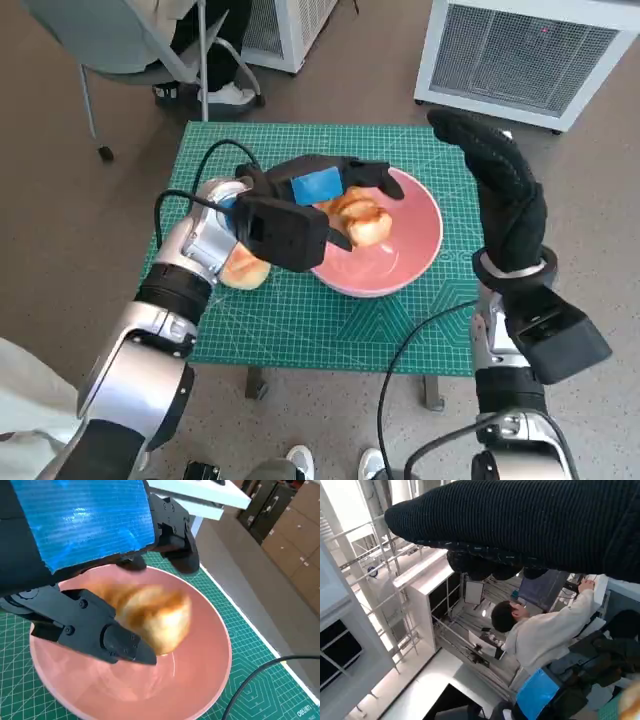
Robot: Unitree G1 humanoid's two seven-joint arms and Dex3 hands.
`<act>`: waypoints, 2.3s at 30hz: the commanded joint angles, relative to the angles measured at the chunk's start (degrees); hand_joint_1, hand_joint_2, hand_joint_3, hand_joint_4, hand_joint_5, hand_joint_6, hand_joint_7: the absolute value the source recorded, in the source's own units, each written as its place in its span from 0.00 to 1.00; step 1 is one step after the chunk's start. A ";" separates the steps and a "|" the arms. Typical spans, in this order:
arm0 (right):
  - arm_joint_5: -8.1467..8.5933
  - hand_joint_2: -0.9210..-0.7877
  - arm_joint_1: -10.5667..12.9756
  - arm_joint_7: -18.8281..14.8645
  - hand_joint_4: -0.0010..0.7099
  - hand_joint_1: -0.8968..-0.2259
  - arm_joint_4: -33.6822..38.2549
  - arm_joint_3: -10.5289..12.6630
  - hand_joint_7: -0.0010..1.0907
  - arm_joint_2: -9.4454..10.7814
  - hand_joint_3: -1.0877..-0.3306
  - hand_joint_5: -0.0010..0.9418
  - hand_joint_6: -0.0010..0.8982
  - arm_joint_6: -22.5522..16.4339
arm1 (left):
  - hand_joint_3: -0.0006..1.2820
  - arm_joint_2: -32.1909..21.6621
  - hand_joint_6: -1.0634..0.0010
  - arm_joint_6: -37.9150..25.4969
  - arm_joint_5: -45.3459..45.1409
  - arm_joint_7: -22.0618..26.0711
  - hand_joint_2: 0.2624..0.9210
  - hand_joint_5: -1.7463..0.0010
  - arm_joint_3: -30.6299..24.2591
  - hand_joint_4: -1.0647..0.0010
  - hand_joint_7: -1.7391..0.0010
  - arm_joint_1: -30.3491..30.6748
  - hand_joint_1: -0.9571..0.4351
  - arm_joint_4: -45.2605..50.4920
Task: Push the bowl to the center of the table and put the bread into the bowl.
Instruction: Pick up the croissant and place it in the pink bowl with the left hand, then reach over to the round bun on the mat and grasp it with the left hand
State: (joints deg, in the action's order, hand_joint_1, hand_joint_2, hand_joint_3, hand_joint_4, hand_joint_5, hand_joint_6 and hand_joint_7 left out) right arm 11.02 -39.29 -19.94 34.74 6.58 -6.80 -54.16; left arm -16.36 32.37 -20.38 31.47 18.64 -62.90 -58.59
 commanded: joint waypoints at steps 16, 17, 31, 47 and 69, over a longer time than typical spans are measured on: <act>-0.19 0.00 1.15 0.19 0.47 0.50 0.96 -0.38 0.67 0.27 0.40 0.03 0.00 -0.94 | 0.00 -13.71 0.80 -0.69 5.94 4.23 0.91 1.00 -6.77 0.89 0.88 13.35 0.50 25.96; -0.13 0.00 1.17 0.16 0.47 0.50 0.96 -0.41 0.67 0.29 0.40 0.02 0.00 -0.95 | 0.00 -14.72 0.77 -1.54 6.33 4.65 0.90 1.00 -7.34 0.88 0.90 14.25 0.50 27.73; -0.82 0.00 1.20 0.74 0.47 0.50 1.44 -0.73 0.67 0.81 0.40 0.02 0.00 -1.55 | 0.00 -23.43 0.71 -9.34 7.02 6.29 0.90 1.00 -11.80 0.86 0.95 23.52 0.52 37.24; -0.48 0.00 1.02 0.39 0.47 0.50 1.61 -1.19 0.67 0.86 0.39 0.02 0.00 -1.00 | 0.00 -25.12 0.70 -13.42 4.60 5.34 0.90 1.00 -11.28 0.87 0.97 28.49 0.50 35.65; 0.28 0.00 1.98 -0.36 0.46 0.50 -0.36 -1.55 0.68 0.16 0.38 0.03 0.00 0.53 | 0.00 -19.91 0.71 -11.70 1.40 4.28 0.90 1.00 -5.06 0.87 0.99 24.40 0.53 19.66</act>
State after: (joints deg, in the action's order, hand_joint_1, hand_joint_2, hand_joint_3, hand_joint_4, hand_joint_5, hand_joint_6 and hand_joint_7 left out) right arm 11.10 -38.90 -19.81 34.37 5.14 -6.43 -54.56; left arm -36.97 19.62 -18.03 36.54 12.84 -36.34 -36.36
